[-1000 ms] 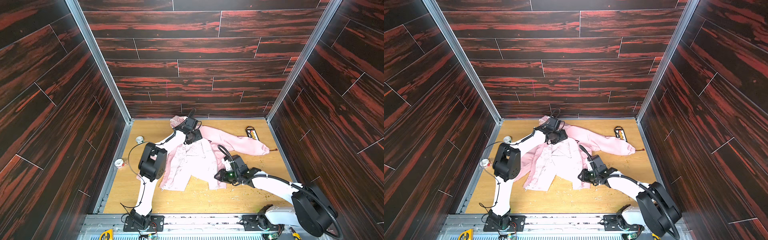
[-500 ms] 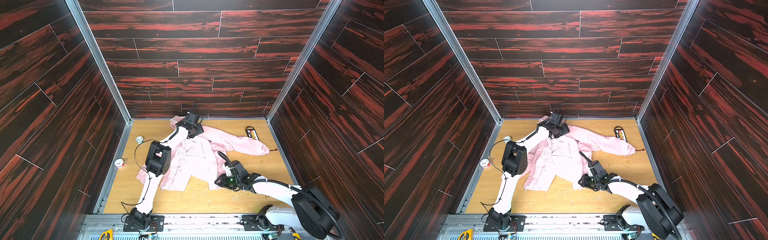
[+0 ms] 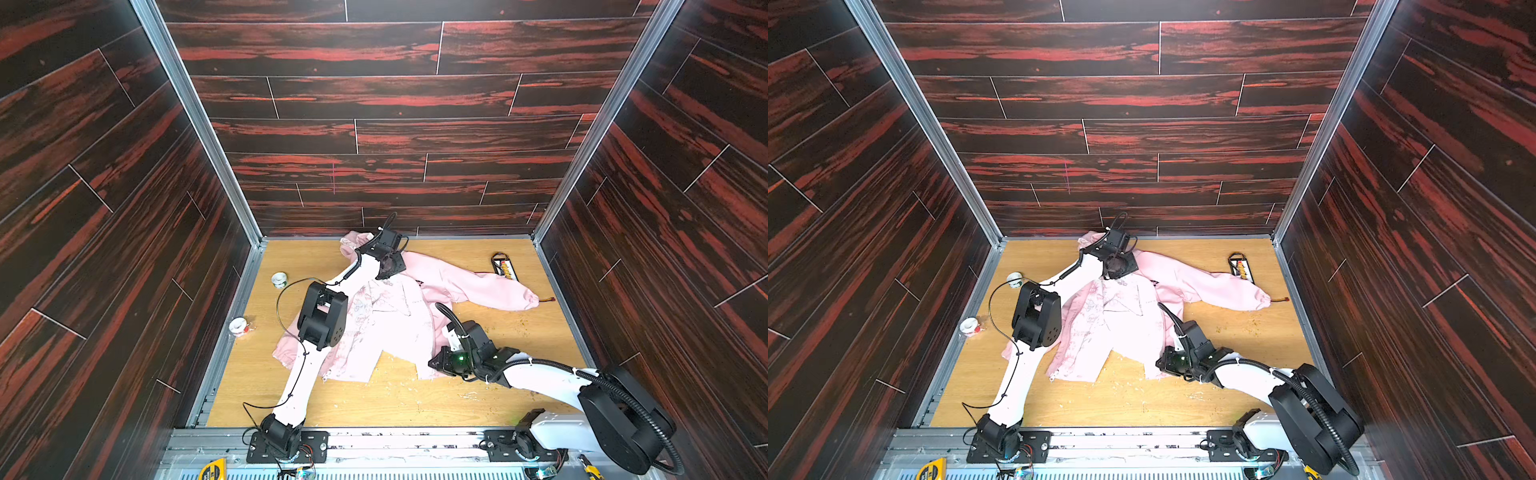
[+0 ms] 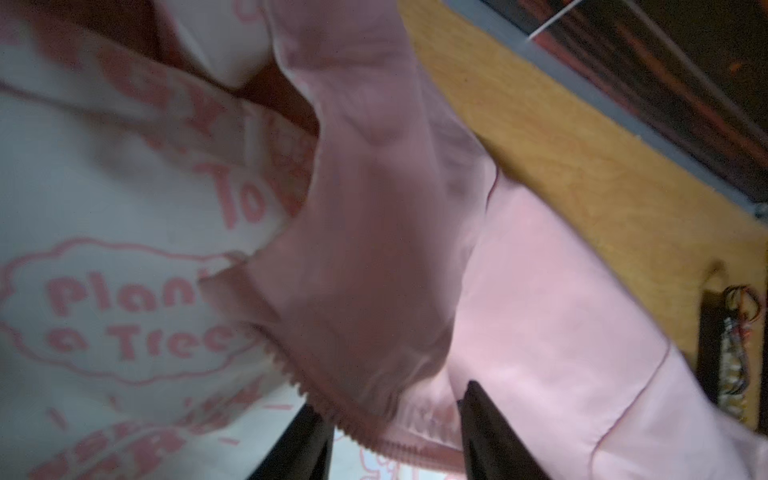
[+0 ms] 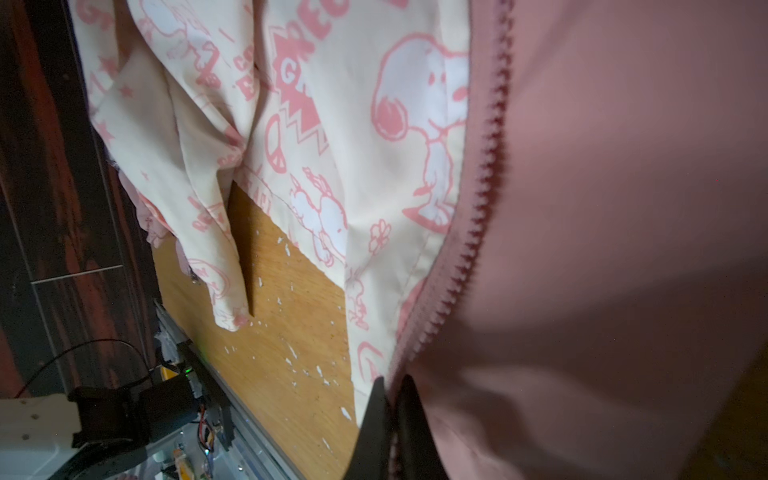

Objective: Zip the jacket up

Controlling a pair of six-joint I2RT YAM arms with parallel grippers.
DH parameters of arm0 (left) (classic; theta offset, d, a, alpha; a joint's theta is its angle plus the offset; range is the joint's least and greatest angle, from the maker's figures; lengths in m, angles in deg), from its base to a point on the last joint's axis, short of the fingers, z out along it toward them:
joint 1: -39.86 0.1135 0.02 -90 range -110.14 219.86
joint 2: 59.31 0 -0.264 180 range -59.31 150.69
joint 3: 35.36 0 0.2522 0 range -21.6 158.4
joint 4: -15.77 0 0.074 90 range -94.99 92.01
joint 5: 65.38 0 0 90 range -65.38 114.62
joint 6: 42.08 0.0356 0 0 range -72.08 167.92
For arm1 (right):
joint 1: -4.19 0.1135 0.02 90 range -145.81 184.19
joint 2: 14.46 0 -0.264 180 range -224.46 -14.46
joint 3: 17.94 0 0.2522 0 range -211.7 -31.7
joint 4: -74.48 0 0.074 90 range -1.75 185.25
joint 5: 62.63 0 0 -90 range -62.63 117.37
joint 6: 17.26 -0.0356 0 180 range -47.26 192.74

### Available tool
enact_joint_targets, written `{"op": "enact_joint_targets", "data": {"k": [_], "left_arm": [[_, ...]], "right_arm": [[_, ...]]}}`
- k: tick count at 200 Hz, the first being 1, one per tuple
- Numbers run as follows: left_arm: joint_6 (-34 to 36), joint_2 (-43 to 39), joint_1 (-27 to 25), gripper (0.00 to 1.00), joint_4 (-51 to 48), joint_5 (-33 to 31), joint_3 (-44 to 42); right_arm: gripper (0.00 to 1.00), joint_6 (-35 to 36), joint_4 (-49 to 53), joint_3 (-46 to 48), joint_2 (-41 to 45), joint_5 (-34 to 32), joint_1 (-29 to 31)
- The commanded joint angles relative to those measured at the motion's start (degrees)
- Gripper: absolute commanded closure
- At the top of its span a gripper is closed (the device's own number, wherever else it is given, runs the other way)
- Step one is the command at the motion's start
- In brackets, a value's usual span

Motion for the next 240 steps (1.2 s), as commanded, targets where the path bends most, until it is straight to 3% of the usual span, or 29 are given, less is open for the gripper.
{"op": "enact_joint_targets", "data": {"k": [1,16,45,115,156,167,181,208,225,240], "left_arm": [[-0.76,1.25,0.7,0.73,-1.26,-0.96,3.08],[-0.82,1.69,0.94,0.86,-1.51,-0.53,4.76],[-0.56,1.71,1.49,1.0,-2.23,-0.33,6.84],[-0.46,-2.32,4.43,1.0,-1.42,0.43,1.67],[-1.12,-4.08,6.36,1.0,0.15,1.57,-1.76],[-1.1,-4.48,6.81,1.0,0.31,1.64,-2.18],[-1.31,-5.29,7.34,0.85,1.32,2.27,-2.95],[-0.85,-7.5,7.61,0.45,3.25,4.19,-3.51],[-0.65,-9.6,7.56,0.35,4.26,5.89,-3.73],[-0.65,-12.35,7.47,0.33,5.67,7.13,-4.8]], "right_arm": [[1.0,1.17,3.47,-1.91,4.03,-1.69,0.93],[1.0,2.62,5.85,-3.56,6.76,-2.66,1.89],[1.0,5.27,8.03,-6.83,9.04,-2.4,5.06],[1.0,11.6,9.68,-16.24,-2.24,-0.74,16.33],[1.0,10.83,7.35,-16.68,-9.12,0.96,19.68],[0.91,10.28,5.88,-15.82,-9.65,1.63,19.94],[0.79,9.84,4.59,-14.9,-9.86,2.46,20.1],[0.6,10.33,4.85,-14.12,-7.95,2.26,20.12],[0.56,11.19,7.73,-14.23,-4.92,-1.8,20.12],[0.61,11.07,12.61,-14.61,-0.54,-11.52,20.1]]}}
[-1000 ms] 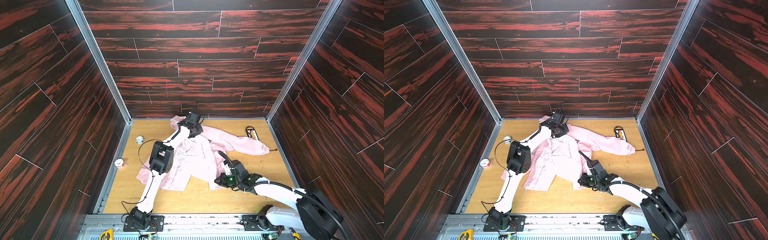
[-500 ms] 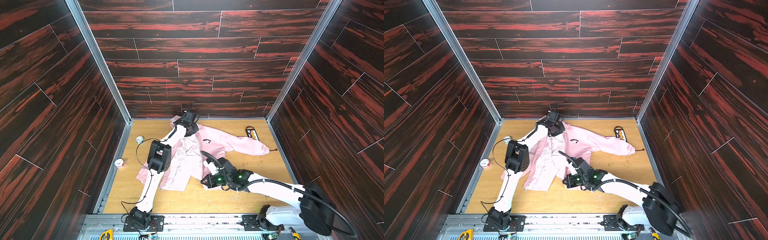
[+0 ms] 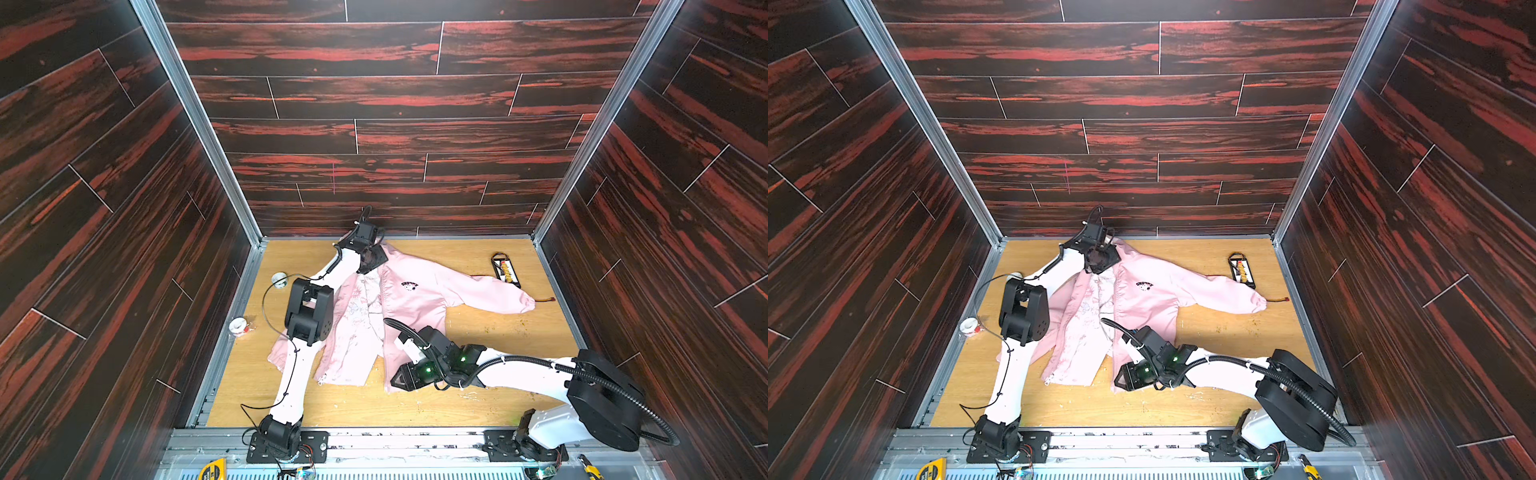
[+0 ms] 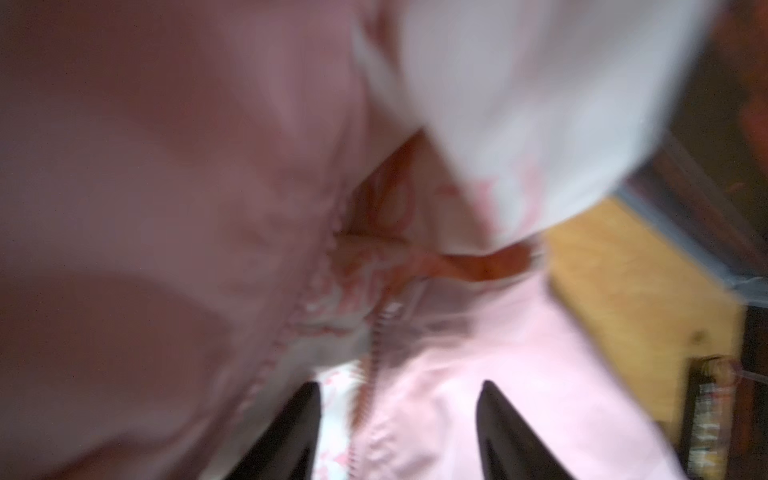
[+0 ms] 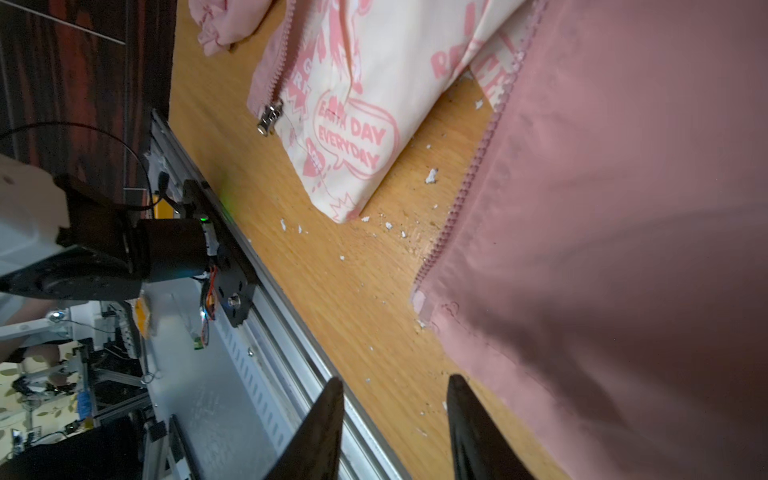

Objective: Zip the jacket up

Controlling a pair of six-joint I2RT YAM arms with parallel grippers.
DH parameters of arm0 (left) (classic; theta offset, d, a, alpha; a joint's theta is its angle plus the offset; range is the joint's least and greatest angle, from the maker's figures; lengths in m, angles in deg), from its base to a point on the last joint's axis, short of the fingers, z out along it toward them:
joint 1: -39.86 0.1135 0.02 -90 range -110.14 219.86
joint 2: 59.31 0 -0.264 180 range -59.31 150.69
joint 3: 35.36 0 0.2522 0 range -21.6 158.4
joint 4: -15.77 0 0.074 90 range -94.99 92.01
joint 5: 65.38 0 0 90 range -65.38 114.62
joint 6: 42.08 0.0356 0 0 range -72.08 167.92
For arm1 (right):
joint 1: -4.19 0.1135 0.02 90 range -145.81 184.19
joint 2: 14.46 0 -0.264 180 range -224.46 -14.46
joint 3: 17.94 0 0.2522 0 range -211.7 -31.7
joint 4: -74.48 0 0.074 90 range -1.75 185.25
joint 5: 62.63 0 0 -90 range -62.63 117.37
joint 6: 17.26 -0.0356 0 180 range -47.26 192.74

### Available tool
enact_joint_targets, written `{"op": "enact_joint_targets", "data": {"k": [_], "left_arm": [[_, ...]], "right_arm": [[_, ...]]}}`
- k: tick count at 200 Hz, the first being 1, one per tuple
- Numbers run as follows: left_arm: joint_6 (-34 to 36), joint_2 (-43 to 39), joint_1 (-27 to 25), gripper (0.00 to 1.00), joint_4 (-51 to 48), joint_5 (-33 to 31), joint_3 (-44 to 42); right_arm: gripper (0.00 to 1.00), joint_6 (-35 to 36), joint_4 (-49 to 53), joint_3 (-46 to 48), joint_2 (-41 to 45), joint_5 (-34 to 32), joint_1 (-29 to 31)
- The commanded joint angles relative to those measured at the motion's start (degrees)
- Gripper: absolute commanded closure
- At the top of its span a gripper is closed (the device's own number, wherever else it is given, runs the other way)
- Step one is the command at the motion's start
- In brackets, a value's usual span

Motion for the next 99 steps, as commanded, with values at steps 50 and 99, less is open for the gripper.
{"op": "enact_joint_targets", "data": {"k": [50,99], "left_arm": [[1.76,-23.54,-0.78,0.26,5.2,-0.06,-12.17],[5.18,-45.23,-0.77,0.21,2.22,-6.94,-35.3]], "right_arm": [[0.01,-2.98,21.53,-3.25,18.0,-46.86,-0.28],[0.1,-1.6,20.35,-8.06,8.14,-39.18,-4.72]]}}
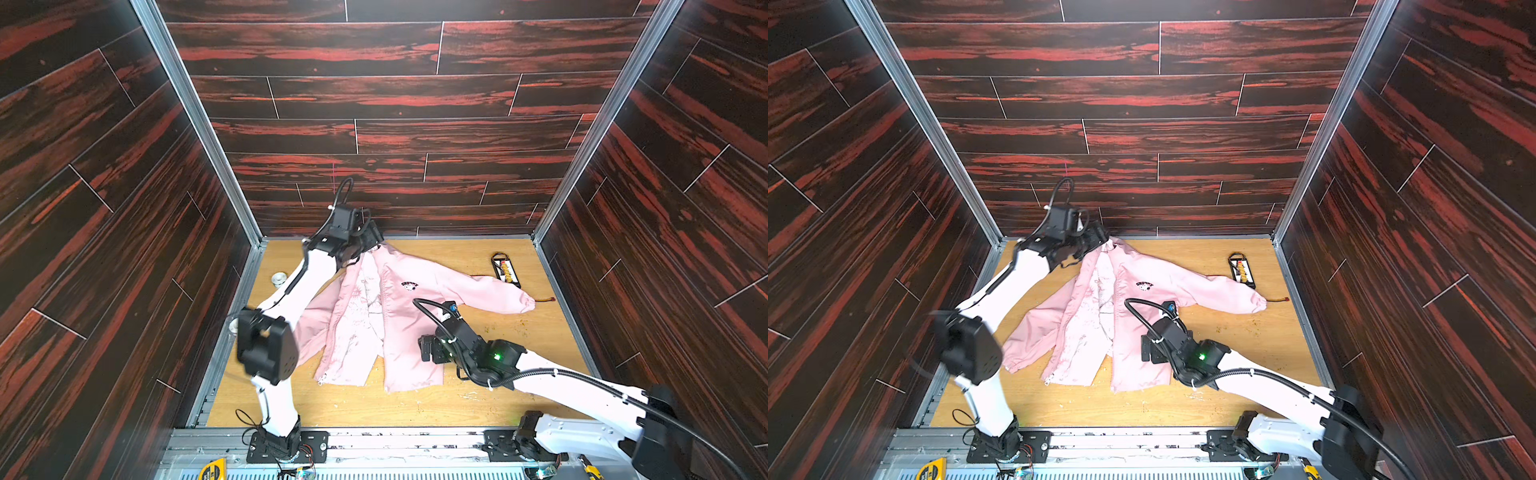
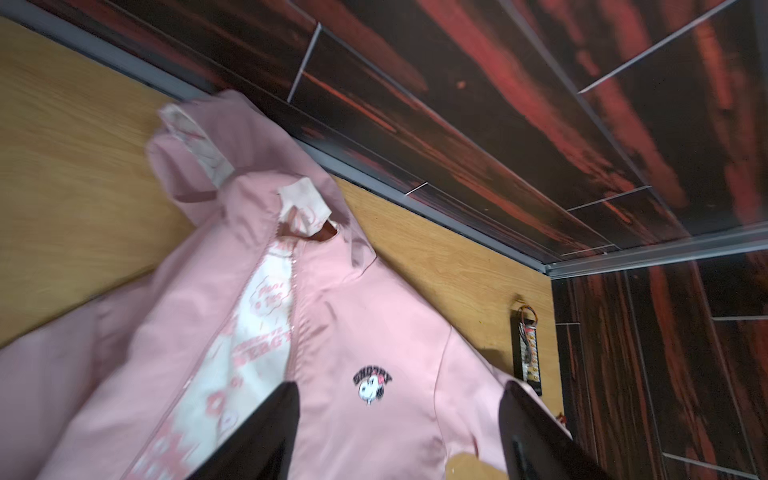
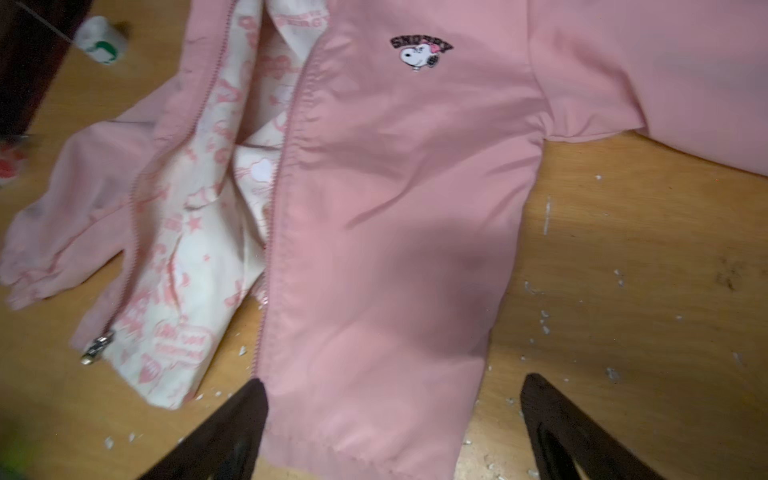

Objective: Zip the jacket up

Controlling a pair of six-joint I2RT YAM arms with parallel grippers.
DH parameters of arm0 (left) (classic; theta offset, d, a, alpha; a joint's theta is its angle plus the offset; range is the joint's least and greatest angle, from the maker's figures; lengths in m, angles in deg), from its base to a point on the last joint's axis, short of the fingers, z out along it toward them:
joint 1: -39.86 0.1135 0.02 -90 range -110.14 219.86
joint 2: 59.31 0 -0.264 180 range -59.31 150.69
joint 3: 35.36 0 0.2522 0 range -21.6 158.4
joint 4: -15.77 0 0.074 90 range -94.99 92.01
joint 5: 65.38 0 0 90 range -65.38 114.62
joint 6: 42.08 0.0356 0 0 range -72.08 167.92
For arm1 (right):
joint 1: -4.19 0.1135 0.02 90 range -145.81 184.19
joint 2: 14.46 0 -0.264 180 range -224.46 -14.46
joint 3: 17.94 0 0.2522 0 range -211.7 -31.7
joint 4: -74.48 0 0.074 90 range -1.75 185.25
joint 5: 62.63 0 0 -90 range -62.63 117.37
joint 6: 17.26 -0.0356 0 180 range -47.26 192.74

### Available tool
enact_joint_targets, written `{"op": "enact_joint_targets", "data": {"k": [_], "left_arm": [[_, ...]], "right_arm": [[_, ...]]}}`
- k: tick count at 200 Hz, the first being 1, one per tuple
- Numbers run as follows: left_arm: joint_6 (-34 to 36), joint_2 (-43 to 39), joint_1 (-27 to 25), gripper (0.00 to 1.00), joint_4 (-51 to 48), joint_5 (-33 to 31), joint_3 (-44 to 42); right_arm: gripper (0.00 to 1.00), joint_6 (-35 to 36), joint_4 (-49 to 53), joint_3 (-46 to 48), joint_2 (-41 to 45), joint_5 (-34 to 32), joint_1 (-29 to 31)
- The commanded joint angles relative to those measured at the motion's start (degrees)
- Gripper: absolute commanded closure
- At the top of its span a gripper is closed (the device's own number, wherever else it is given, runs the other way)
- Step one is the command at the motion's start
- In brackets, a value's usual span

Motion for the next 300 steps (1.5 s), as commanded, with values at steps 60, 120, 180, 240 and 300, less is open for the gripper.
{"op": "enact_joint_targets", "data": {"k": [60,120,180,240,300], "left_arm": [[-0.07,-27.85,0.0,0.19,-4.25,-10.19,-41.04],[-3.75,-33.12,0.0,0.19,-1.45,-12.73,-57.27],[-1.68,-31.27,0.01,0.22,-2.14,-15.04,-59.04],[0.5,-26.77,-1.45,0.33,-0.48,-15.5,-58.14],[0.58,-22.71,-4.54,0.42,-0.82,-15.38,-54.32]], "right_arm": [[0.18,-1.3,-7.8,0.28,-10.73,19.89,-13.61],[0.23,-2.16,-15.48,5.3,-14.38,29.29,-22.23],[0.45,-2.09,-20.08,3.46,-23.25,31.23,-25.58],[1.0,1.32,-19.74,0.82,-25.36,34.26,-31.9],[1.0,5.84,-16.01,0.05,-22.92,34.28,-40.11]]}}
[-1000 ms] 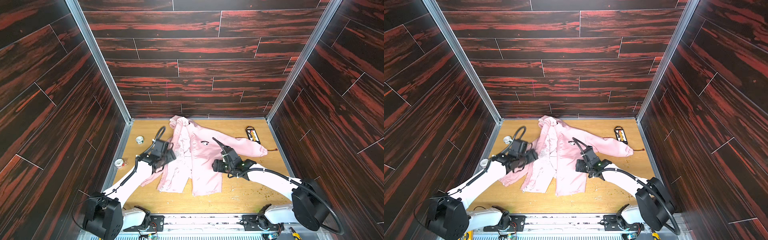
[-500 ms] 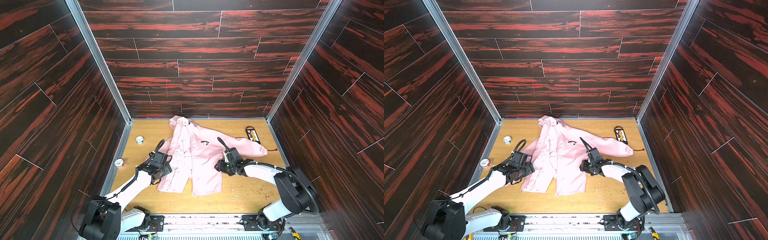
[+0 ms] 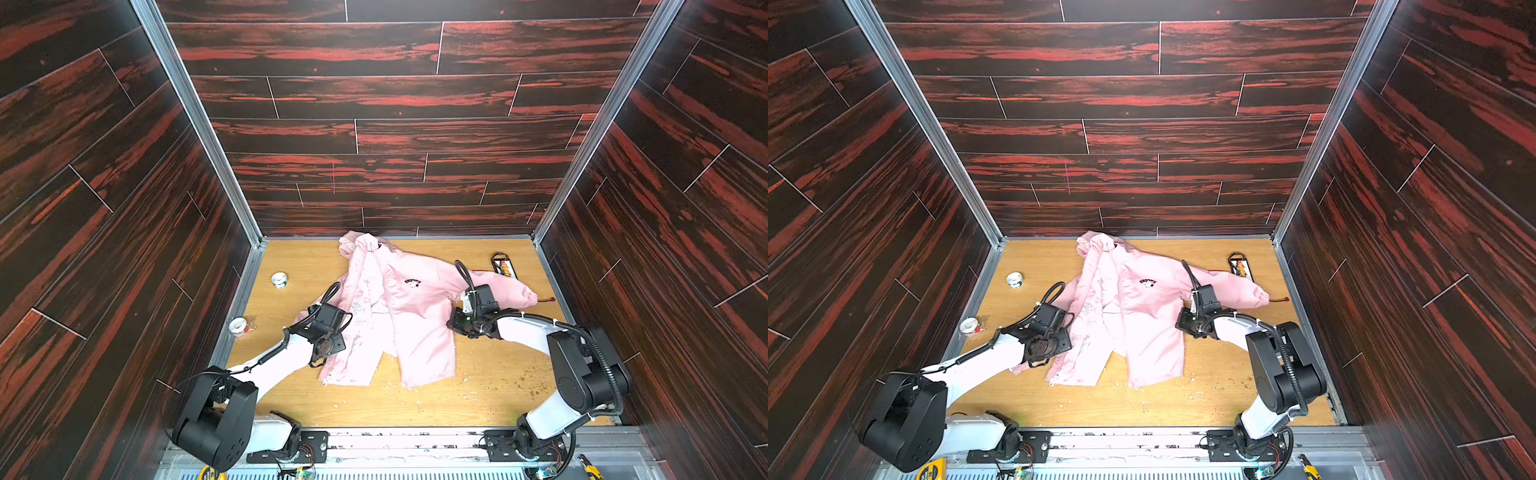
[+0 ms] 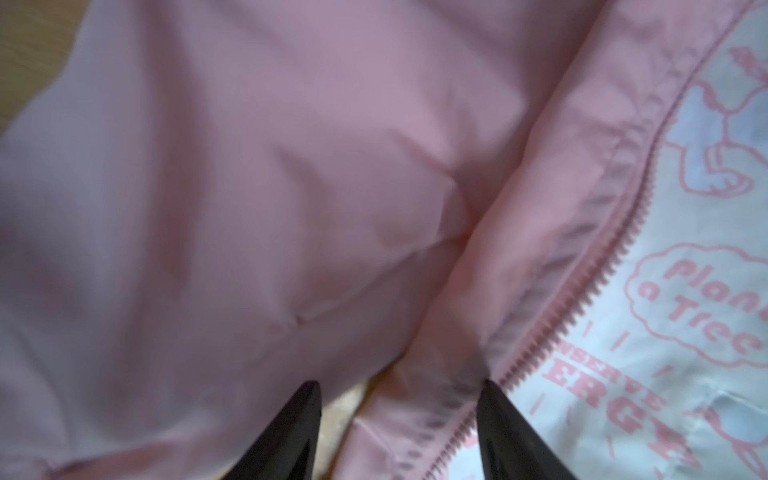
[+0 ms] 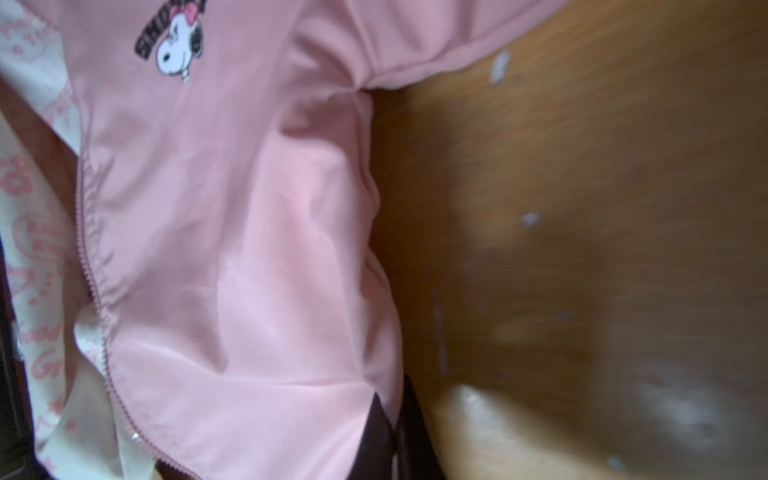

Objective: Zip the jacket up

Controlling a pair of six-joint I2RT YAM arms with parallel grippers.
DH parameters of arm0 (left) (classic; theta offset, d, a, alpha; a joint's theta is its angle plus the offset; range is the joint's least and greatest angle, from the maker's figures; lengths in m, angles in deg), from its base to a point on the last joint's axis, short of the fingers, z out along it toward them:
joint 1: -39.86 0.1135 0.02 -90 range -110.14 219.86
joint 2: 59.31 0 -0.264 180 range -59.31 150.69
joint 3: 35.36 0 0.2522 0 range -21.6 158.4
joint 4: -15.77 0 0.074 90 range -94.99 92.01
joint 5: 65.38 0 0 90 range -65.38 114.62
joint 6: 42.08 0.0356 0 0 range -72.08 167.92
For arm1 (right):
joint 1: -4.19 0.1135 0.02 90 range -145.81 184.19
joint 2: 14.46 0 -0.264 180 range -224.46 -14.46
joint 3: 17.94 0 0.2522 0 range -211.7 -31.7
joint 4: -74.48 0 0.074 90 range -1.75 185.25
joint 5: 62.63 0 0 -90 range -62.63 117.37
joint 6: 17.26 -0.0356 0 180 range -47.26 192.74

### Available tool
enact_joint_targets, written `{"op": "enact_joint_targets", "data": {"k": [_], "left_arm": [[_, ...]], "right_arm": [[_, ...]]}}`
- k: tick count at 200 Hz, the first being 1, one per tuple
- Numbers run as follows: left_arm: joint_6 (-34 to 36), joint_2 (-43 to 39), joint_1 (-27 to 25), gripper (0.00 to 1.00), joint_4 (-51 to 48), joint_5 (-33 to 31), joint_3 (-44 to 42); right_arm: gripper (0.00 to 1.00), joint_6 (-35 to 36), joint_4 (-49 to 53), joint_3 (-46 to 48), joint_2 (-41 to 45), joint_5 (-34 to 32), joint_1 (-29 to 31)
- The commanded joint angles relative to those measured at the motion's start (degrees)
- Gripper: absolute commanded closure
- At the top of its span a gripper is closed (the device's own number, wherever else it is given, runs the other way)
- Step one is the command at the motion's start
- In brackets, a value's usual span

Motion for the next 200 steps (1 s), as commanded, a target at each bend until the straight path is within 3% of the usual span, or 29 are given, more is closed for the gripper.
{"op": "enact_joint_targets", "data": {"k": [1,27,57,72,105,133,171,200], "left_arm": [[-0.18,0.77,-1.23,0.43,-0.08,-0.56,2.37],[-0.94,1.34,-2.94,0.45,2.48,3.45,3.05],[-2.17,-2.17,-3.32,0.44,2.44,5.06,3.74],[-2.18,-5.87,-3.32,0.39,0.61,3.0,4.06],[-3.52,-11.45,-3.08,0.33,-2.81,-3.71,3.53],[-4.73,-12.91,-1.28,0.31,-2.68,-3.42,1.16],[-7.49,-14.89,5.91,0.31,2.48,3.52,-3.79],[-8.88,-15.15,8.88,0.32,5.2,7.02,-6.45]], "right_arm": [[1.0,2.78,3.02,-0.73,1.07,-0.05,-3.15],[0.99,4.47,4.47,-1.62,1.25,0.91,-5.81],[0.59,5.59,6.03,-2.16,5.7,0.43,-6.04],[0.49,5.68,7.75,-2.44,9.12,-0.69,-6.04],[0.47,5.61,11.53,-3.53,17.5,-2.26,-2.94],[0.49,2.93,13.15,-5.07,20.51,-3.36,7.08],[0.52,-4.21,6.58,-7.83,15.02,-1.11,26.56],[0.57,-8.93,2.02,-12.27,4.64,1.81,34.73]]}}
